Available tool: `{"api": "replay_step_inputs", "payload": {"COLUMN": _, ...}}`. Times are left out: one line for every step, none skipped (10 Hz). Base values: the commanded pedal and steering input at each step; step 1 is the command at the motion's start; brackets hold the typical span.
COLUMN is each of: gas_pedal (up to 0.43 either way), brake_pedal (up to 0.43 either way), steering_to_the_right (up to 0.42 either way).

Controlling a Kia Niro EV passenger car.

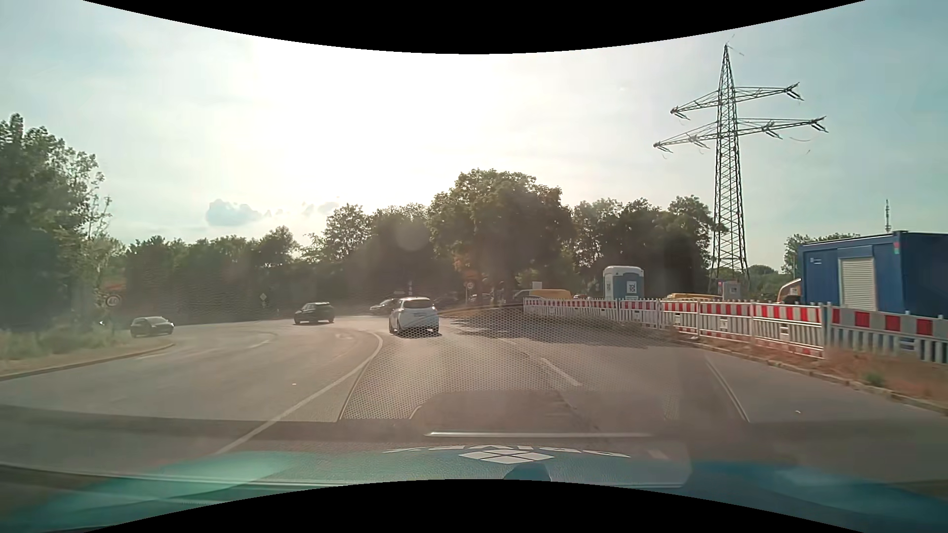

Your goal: Follow the waypoints while adhering to traffic rules and regulations

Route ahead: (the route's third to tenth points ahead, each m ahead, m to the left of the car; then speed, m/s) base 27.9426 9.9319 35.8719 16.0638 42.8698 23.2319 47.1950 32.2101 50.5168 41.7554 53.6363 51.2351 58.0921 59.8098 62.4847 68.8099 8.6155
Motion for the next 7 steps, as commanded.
{"api": "replay_step_inputs", "payload": {"gas_pedal": 0.15, "brake_pedal": 0.0, "steering_to_the_right": -0.033}}
{"api": "replay_step_inputs", "payload": {"gas_pedal": 0.15, "brake_pedal": 0.0, "steering_to_the_right": -0.035}}
{"api": "replay_step_inputs", "payload": {"gas_pedal": 0.15, "brake_pedal": 0.0, "steering_to_the_right": -0.039}}
{"api": "replay_step_inputs", "payload": {"gas_pedal": 0.15, "brake_pedal": 0.0, "steering_to_the_right": -0.042}}
{"api": "replay_step_inputs", "payload": {"gas_pedal": 0.15, "brake_pedal": 0.0, "steering_to_the_right": -0.048}}
{"api": "replay_step_inputs", "payload": {"gas_pedal": 0.15, "brake_pedal": 0.0, "steering_to_the_right": -0.054}}
{"api": "replay_step_inputs", "payload": {"gas_pedal": 0.15, "brake_pedal": 0.0, "steering_to_the_right": -0.058}}
